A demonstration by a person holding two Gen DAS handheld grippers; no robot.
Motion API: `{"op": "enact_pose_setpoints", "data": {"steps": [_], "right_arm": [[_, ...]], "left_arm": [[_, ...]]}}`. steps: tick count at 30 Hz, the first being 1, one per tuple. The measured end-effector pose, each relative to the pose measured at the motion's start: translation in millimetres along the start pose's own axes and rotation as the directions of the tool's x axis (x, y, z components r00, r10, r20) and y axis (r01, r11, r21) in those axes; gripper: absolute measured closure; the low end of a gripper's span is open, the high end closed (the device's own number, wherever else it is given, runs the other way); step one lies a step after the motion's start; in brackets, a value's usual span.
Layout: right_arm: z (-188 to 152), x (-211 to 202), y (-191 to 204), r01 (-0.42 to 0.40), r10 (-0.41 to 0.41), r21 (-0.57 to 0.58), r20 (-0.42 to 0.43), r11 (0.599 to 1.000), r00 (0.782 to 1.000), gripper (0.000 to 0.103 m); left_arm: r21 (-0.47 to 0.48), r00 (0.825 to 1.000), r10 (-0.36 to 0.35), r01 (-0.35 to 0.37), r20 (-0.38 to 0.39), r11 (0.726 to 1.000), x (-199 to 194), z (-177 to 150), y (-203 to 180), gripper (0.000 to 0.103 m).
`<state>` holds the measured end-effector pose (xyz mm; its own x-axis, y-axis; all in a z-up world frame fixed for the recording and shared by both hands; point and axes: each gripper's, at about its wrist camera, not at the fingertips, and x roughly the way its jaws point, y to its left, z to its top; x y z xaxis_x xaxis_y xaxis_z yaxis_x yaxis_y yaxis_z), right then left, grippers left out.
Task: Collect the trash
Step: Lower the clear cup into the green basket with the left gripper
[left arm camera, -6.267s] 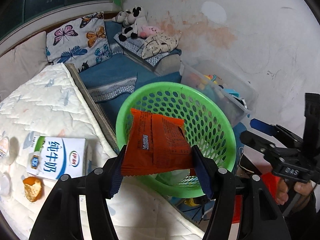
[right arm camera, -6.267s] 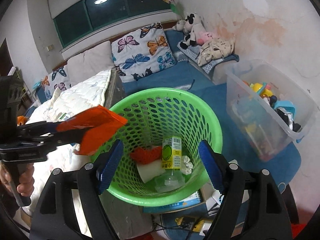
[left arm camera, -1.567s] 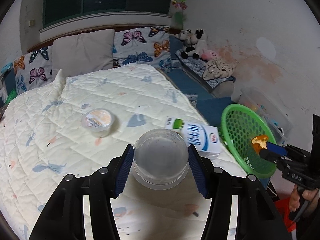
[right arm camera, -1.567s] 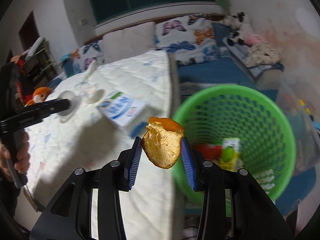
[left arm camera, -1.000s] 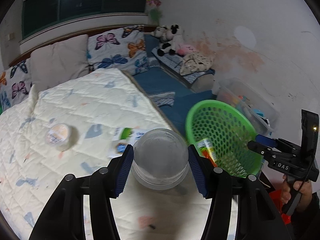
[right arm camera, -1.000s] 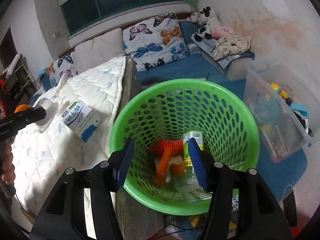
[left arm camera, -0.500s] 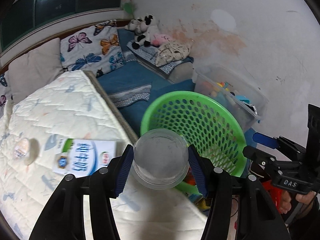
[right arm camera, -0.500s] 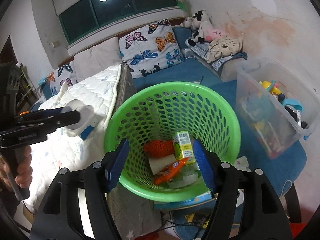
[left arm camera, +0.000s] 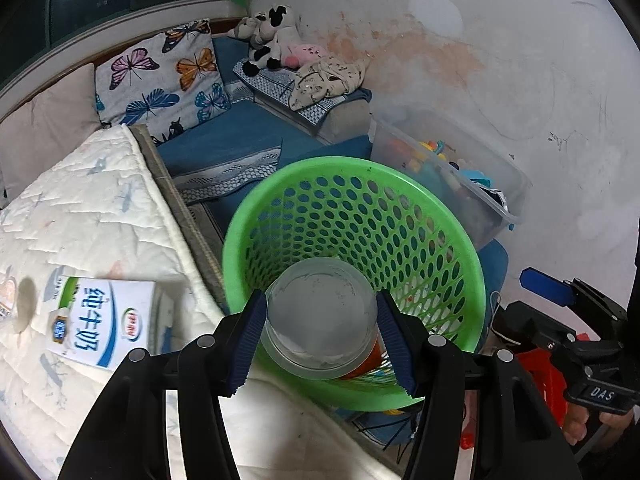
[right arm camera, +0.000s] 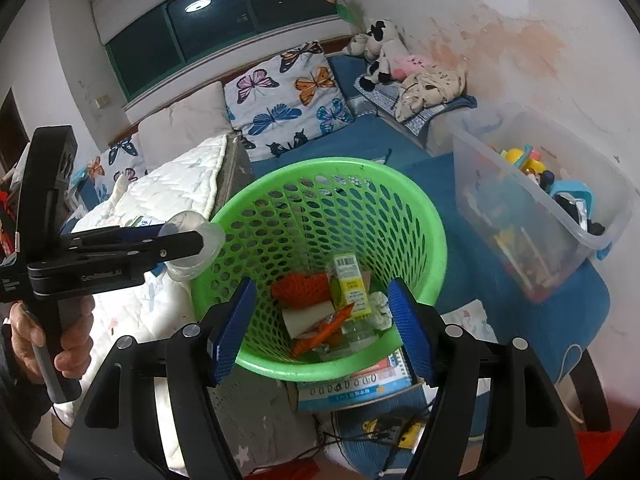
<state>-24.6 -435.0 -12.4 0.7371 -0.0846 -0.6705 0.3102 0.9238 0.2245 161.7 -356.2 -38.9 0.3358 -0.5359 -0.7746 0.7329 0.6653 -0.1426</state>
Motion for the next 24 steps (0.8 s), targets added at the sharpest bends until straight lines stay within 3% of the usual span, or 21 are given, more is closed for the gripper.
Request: {"op": "enact_pose_setpoints", "data": {"steps": [7,14,24], "right_arm": [[-2,0,-3,-0.002,0.002,0.011,-0.007,1.000,1.000,0.034],[0,3,12,-0.025,0.024,-0.017,-0.012,1.000,1.000,0.034],[4,18,58,-0.099,0.095,-0.103,-0.042,0.990,0.995,0.029]], "left_arm": [[-0.008,1.000,-0.013,0.013,0.003,1.000,2,-2,-3,0.034],[-0.028,1.000,-0.002,0.003,0.029,1.000,-17,-7,13,0.034],[-0.105,0.996,0.081,-0.076,0.044,0.992,-52,-26,65,0.034]]}}
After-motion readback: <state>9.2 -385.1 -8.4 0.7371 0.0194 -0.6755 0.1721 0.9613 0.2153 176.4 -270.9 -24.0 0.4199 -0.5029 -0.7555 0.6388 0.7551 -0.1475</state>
